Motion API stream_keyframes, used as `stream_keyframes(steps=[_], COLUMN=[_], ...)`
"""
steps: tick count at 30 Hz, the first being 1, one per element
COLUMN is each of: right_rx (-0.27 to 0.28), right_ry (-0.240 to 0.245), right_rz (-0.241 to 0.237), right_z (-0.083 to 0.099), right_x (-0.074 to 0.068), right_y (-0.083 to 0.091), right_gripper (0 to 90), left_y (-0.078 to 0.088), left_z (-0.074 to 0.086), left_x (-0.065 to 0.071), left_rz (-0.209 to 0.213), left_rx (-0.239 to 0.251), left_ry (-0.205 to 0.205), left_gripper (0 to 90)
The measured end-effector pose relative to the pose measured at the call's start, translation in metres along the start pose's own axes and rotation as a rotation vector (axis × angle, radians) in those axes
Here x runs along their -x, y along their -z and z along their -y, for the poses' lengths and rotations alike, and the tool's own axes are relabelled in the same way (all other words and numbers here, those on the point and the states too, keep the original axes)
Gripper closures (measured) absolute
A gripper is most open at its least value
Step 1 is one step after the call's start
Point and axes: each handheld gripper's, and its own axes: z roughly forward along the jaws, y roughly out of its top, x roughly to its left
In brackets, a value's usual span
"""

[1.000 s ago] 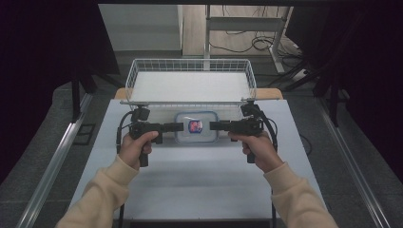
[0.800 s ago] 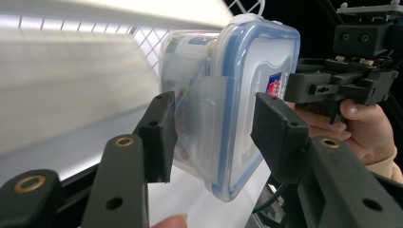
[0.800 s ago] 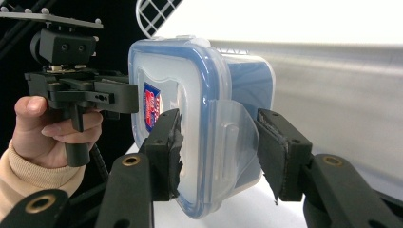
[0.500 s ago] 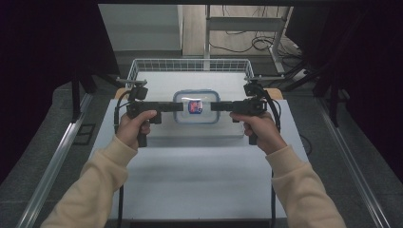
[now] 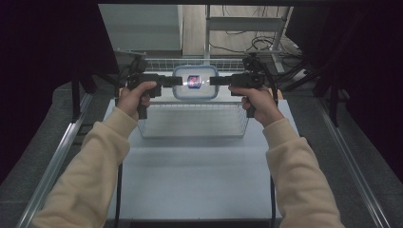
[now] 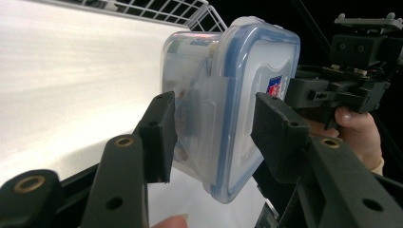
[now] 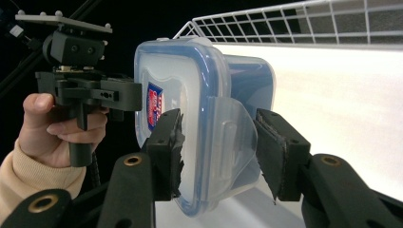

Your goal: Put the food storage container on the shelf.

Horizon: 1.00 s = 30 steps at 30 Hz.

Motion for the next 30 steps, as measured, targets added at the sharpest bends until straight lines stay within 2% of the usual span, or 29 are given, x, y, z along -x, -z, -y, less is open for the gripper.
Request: stream_keyframes(steps=[7, 13, 20, 26, 28, 30], right_rx=[-0.014, -0.050, -0.057, -0.083, -0.086, -0.086], right_ry=[-0.021, -0.064, -0.120, -0.205, -0.260, -0.290], right_rz=[0.001, 0.011, 0.002, 0.016, 0.017, 0.032], right_z=[-0.023, -0.022, -0.023, -0.026, -0.027, -0.027], right_x=[0.023, 0.045, 0.059, 0.065, 0.068, 0.068], right_y=[-0.017, -0.033, -0.040, -0.046, -0.047, -0.048], right_gripper=[53.1, 53.1, 52.3, 49.6, 49.5, 48.6], left_y=[-0.014, -0.027, -0.031, -0.035, -0.037, -0.038], left_z=[-0.023, -0.024, -0.027, -0.029, -0.029, -0.030], left_x=[-0.024, -0.046, -0.054, -0.060, -0.062, -0.064], left_rz=[-0.010, -0.016, -0.013, -0.007, -0.006, -0.003], left_rx=[-0.010, -0.034, -0.016, 0.003, 0.006, 0.012], left_ry=[0.043, 0.085, 0.122, 0.186, 0.197, 0.206], left_gripper=[51.4, 51.4, 52.6, 53.3, 53.1, 52.6])
